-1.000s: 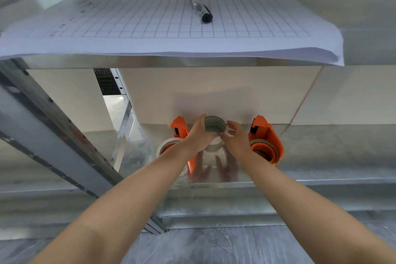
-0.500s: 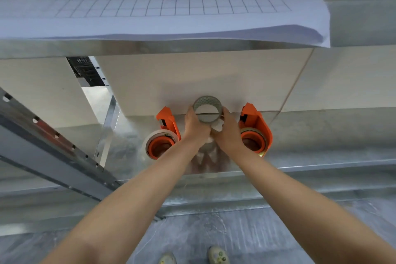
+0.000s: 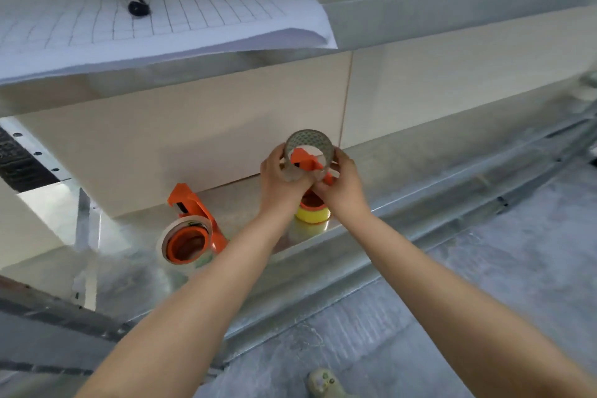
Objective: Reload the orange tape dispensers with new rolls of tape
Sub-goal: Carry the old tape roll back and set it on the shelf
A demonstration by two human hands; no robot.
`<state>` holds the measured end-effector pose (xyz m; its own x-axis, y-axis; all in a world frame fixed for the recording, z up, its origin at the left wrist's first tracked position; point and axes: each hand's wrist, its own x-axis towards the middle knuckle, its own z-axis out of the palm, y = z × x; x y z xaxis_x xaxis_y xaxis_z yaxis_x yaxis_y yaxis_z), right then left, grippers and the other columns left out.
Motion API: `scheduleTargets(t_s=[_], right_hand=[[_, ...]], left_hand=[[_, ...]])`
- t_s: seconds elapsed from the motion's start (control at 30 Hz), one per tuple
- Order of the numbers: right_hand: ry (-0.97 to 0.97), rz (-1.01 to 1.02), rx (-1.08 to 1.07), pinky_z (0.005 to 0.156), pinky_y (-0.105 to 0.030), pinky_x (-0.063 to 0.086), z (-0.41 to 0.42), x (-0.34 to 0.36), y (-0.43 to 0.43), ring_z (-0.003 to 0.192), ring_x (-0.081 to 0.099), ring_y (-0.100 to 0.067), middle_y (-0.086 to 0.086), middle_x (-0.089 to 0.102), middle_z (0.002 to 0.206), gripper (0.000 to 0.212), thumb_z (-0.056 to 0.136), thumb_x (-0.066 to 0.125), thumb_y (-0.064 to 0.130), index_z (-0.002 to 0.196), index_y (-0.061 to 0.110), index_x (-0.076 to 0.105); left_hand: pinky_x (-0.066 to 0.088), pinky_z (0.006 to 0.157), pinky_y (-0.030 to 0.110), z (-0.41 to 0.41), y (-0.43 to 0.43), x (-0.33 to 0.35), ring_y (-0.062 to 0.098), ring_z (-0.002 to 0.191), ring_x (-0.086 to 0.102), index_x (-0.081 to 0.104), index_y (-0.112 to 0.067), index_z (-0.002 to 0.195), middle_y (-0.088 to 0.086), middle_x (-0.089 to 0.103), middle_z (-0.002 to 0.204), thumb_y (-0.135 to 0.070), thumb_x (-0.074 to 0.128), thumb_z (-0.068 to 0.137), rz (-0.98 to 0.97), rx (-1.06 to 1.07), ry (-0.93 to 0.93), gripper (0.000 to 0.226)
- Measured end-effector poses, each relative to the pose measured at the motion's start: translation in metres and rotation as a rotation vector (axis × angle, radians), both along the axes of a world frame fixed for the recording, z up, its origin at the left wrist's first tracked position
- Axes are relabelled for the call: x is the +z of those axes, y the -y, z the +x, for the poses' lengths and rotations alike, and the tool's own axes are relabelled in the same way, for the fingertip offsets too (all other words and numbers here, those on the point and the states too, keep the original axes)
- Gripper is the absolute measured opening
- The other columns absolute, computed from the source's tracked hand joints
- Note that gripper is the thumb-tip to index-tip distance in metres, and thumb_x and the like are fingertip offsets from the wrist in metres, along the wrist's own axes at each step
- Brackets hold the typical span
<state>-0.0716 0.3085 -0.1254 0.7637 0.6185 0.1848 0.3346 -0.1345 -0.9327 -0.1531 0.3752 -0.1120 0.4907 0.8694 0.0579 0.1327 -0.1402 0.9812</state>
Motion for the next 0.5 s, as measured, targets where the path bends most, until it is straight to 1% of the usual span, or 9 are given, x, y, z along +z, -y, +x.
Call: scheduleTargets(t_s=[0.07,0.13,0.2,0.23,0.27,0.33,0.37,0.43,0.5], right_hand=[[0.005,-0.022,-0.075,0.095,-0.043,0.049,0.007,0.001,0.020,0.111,0.056,-0.023,-0.011,0.059,0.119,0.053,0.073,0.070,0.011,0.122,0.010,0.050],[0.007,-0.033,-0.151,0.096,-0.038,0.048,0.015,0.002,0.042,0.111,0.054,-0.019,-0.005,0.056,0.119,0.054,0.074,0.071,0.016,0.124,0.014,0.049],[0.004,-0.046,-0.237,0.097,-0.037,0.048,0.023,0.002,0.066,0.113,0.054,-0.019,-0.002,0.052,0.118,0.055,0.075,0.071,0.018,0.125,0.015,0.048],[-0.005,-0.044,-0.276,0.097,-0.038,0.047,0.027,0.002,0.078,0.113,0.054,-0.019,-0.001,0.051,0.118,0.054,0.075,0.070,0.017,0.125,0.015,0.048],[-0.012,-0.038,-0.309,0.097,-0.037,0.047,0.030,0.001,0.091,0.113,0.054,-0.019,0.002,0.051,0.115,0.054,0.075,0.070,0.016,0.125,0.017,0.048],[-0.002,-0.025,-0.357,0.092,-0.027,0.046,0.038,0.001,0.115,0.112,0.053,-0.016,0.016,0.047,0.106,0.056,0.075,0.069,0.016,0.126,0.022,0.048],[0.005,-0.020,-0.376,0.089,-0.020,0.043,0.043,0.002,0.126,0.111,0.052,-0.013,0.019,0.045,0.105,0.057,0.074,0.069,0.017,0.126,0.025,0.047],[0.009,-0.007,-0.408,0.088,-0.016,0.041,0.056,0.005,0.148,0.109,0.052,-0.008,0.012,0.046,0.110,0.060,0.073,0.070,0.017,0.128,0.028,0.046],[0.014,-0.001,-0.433,0.093,-0.020,0.043,0.073,0.009,0.167,0.110,0.053,-0.008,0.007,0.046,0.117,0.062,0.073,0.071,0.019,0.129,0.029,0.045]], left_hand=[[0.044,0.103,0.040,0.014,0.012,-0.003,0.023,0.120,0.051,0.047,-0.013,0.132,0.003,0.049,0.127,-0.021,0.080,0.066,0.034,-0.076,-0.023,0.074],[0.046,0.101,0.037,0.030,0.027,-0.006,0.023,0.118,0.054,0.049,-0.014,0.130,-0.001,0.053,0.121,-0.018,0.079,0.067,0.053,-0.158,0.005,0.069],[0.047,0.094,0.026,0.045,0.045,-0.007,0.018,0.113,0.056,0.051,-0.021,0.122,-0.009,0.058,0.116,-0.014,0.078,0.068,0.065,-0.243,0.038,0.061],[0.046,0.090,0.020,0.053,0.055,-0.007,0.015,0.110,0.056,0.051,-0.026,0.119,-0.015,0.057,0.112,-0.014,0.079,0.068,0.084,-0.285,0.055,0.059],[0.044,0.090,0.018,0.059,0.064,-0.008,0.013,0.109,0.054,0.050,-0.026,0.121,-0.016,0.056,0.112,-0.014,0.079,0.068,0.094,-0.323,0.065,0.061],[0.041,0.099,0.024,0.074,0.083,-0.009,0.012,0.113,0.051,0.048,-0.018,0.131,-0.003,0.051,0.125,-0.017,0.081,0.069,0.087,-0.378,0.054,0.071],[0.040,0.101,0.027,0.081,0.092,-0.010,0.012,0.115,0.050,0.046,-0.016,0.134,0.002,0.049,0.130,-0.019,0.081,0.069,0.083,-0.394,0.044,0.075],[0.039,0.103,0.028,0.099,0.110,-0.010,0.011,0.117,0.049,0.044,-0.018,0.136,0.001,0.046,0.132,-0.022,0.081,0.069,0.079,-0.432,0.044,0.077],[0.039,0.101,0.025,0.120,0.127,-0.008,0.011,0.117,0.050,0.044,-0.020,0.135,-0.003,0.045,0.129,-0.024,0.081,0.068,0.076,-0.466,0.053,0.076]])
